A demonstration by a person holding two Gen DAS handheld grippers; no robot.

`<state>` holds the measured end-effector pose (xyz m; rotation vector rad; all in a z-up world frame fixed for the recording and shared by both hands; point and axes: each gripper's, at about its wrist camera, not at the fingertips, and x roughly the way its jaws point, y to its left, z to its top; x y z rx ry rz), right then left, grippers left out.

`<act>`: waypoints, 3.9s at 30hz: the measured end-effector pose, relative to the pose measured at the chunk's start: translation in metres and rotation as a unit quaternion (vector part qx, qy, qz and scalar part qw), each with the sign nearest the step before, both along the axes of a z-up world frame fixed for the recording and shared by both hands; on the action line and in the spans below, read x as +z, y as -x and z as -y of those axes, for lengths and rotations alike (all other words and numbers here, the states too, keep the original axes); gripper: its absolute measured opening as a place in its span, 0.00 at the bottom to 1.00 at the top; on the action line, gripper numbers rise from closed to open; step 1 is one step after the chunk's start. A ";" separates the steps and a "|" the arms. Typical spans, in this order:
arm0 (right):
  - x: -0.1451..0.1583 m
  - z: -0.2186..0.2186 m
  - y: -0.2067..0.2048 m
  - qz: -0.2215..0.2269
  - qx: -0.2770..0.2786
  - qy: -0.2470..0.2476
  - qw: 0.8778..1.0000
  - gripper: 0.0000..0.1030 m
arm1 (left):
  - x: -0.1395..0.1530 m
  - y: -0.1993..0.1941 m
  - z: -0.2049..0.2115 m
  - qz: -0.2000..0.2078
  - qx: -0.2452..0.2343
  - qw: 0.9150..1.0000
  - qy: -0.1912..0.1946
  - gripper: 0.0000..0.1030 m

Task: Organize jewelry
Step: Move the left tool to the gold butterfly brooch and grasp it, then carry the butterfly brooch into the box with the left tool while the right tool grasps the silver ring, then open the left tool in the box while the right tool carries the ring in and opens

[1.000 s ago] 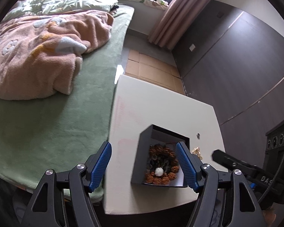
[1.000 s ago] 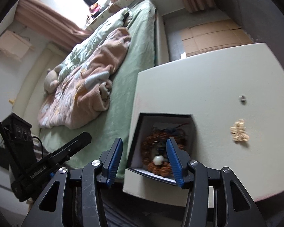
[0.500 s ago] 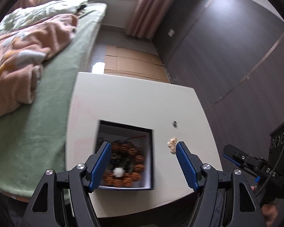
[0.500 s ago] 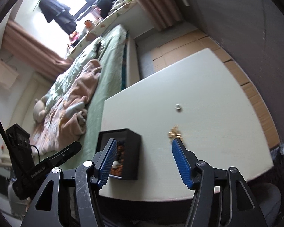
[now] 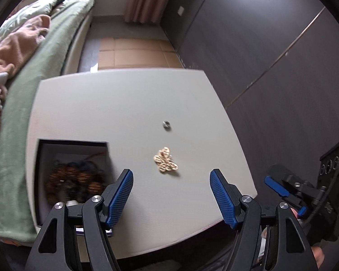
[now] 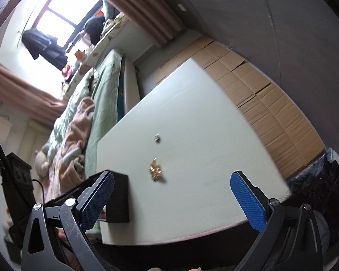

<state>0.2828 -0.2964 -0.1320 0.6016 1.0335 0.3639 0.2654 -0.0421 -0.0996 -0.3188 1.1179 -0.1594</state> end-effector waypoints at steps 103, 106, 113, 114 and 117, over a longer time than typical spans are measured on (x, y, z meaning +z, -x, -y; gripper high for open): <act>-0.054 -0.161 -0.099 0.115 0.306 0.284 0.902 0.15 | -0.024 0.034 -0.125 -0.003 0.115 0.993 -0.016 0.12; -0.053 -0.153 -0.099 0.103 0.307 0.261 0.910 0.14 | -0.024 0.032 -0.123 -0.002 0.104 0.995 -0.012 0.13; -0.037 -0.127 -0.078 0.105 0.266 0.207 0.936 0.14 | -0.025 0.029 -0.126 -0.015 0.098 0.995 0.021 0.28; -0.032 -0.124 -0.074 0.109 0.262 0.199 0.938 0.14 | -0.023 0.030 -0.126 -0.010 0.098 0.995 0.023 0.35; -0.018 -0.118 -0.059 0.117 0.251 0.175 0.945 0.14 | -0.015 0.038 -0.128 0.010 0.108 0.994 0.029 0.62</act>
